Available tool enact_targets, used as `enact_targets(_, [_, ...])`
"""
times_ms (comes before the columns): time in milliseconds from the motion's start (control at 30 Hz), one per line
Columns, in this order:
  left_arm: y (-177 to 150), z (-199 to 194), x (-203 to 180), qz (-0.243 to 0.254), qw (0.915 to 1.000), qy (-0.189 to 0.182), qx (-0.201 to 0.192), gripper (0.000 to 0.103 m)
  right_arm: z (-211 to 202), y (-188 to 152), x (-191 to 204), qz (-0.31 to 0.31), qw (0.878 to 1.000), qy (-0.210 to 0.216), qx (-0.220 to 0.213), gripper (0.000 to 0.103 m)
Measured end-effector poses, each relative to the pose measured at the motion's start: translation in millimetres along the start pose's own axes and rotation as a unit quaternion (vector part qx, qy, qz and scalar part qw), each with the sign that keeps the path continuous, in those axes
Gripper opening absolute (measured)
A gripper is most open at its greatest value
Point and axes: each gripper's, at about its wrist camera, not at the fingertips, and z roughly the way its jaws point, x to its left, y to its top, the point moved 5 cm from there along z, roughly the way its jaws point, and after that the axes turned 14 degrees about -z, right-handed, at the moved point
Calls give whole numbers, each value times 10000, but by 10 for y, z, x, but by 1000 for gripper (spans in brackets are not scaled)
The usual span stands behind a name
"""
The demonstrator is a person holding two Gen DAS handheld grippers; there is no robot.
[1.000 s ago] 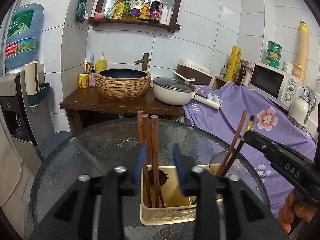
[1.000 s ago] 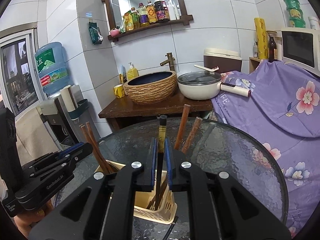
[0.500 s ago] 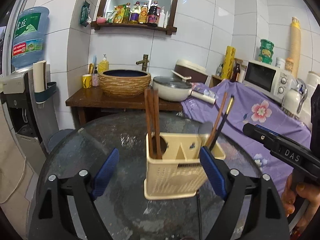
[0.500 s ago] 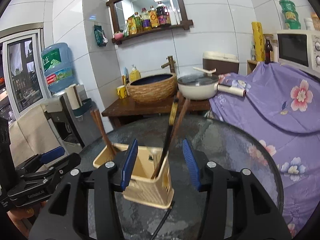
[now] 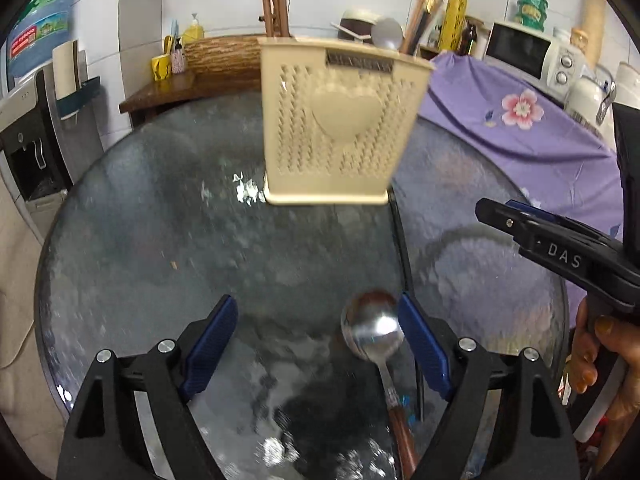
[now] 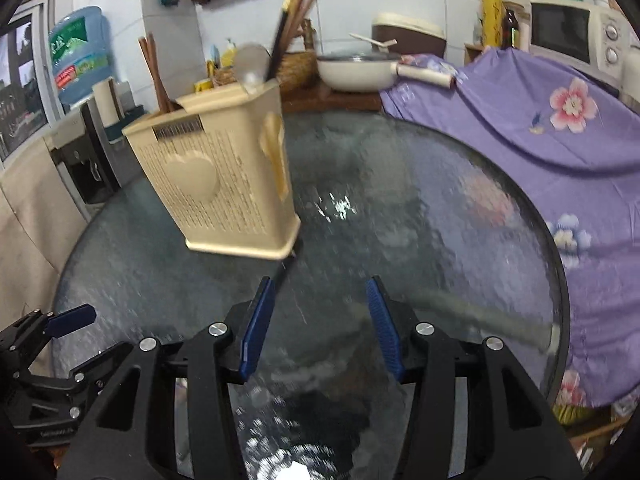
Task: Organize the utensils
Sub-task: 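Move both tools back down to the last steel spoon and black chopstick, then grasp the steel spoon with the left tool while the right tool grasps the black chopstick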
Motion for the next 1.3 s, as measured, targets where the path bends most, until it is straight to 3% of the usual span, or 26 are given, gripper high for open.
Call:
enact_targets(233, [-184, 215, -139, -42, 9998, 80, 194, 73, -80, -246, -41, -17, 9999, -139, 88, 49])
enact_targets(667, [-162, 433, -262, -224, 9983, 308, 435, 64, -160, -312, -105, 8, 10000, -31, 42, 49])
enact_targets(900, [-144, 421, -239, -214, 9979, 425, 438, 50, -138, -313, -57, -64, 10000, 13, 62, 49])
enact_targets(1300, [-149, 373, -154, -132, 9985, 280, 461, 46, 417, -25, 190, 64, 9974, 494, 515, 49])
